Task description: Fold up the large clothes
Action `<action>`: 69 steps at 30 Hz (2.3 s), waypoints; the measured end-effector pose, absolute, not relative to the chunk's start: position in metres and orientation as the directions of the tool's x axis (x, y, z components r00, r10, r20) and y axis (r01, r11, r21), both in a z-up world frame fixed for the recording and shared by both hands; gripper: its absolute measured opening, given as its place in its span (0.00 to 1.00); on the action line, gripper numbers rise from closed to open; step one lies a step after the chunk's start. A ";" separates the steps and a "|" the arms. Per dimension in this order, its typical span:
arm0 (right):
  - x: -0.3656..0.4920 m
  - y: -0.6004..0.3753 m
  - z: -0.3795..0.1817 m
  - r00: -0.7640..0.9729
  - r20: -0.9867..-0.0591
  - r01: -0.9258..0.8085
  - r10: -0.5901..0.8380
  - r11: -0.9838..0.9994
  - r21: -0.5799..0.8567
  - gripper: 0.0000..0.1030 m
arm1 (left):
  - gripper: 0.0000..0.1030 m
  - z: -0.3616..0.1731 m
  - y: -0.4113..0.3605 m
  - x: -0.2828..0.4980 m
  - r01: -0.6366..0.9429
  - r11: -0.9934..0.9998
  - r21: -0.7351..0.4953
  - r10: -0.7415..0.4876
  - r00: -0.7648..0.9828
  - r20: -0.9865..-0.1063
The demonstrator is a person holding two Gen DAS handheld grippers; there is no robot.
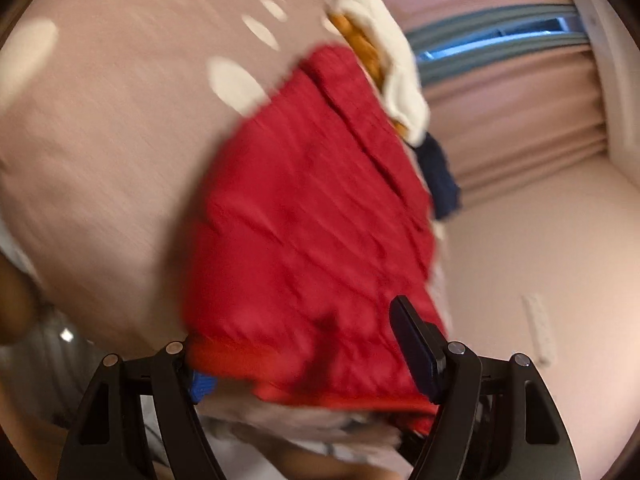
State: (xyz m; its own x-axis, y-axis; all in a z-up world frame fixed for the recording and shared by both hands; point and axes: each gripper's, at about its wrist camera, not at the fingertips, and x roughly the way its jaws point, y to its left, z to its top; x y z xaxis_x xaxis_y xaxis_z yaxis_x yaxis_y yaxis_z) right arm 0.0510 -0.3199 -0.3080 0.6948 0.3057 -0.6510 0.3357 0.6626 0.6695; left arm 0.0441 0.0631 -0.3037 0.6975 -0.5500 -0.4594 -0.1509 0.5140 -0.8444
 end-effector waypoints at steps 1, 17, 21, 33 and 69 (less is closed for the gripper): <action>0.052 -0.318 -0.307 0.693 -0.655 0.334 0.300 0.672 0.661 0.91 | 0.72 -0.304 0.058 0.044 -0.138 0.512 -0.848 -0.561 0.693 -0.452; 0.056 -0.323 -0.310 0.724 -0.598 0.268 0.344 0.659 0.703 0.91 | 0.72 -0.302 0.039 0.082 -0.080 0.504 -0.860 -0.599 0.686 -0.414; 0.057 -0.323 -0.320 0.753 -0.584 0.269 0.304 0.668 0.694 0.78 | 0.41 -0.320 0.040 0.075 -0.123 0.569 -0.813 -0.518 0.715 -0.470; 0.051 -0.335 -0.311 0.760 -0.615 0.322 0.210 0.699 0.638 0.16 | 0.16 -0.282 0.026 0.068 -0.141 0.775 -0.616 -0.318 0.756 -0.572; 0.056 -0.328 -0.303 0.732 -0.658 0.327 0.176 0.756 0.567 0.16 | 0.16 -0.281 0.023 0.076 -0.166 0.821 -0.546 -0.263 0.738 -0.621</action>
State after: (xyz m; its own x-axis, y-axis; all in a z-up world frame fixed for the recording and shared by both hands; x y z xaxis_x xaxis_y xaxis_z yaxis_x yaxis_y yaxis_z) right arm 0.0560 -0.3280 -0.3025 0.7322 0.1765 -0.6578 0.3267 0.7565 0.5666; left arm 0.0763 0.0232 -0.2808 0.7385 -0.2631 -0.6208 -0.1660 0.8215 -0.5456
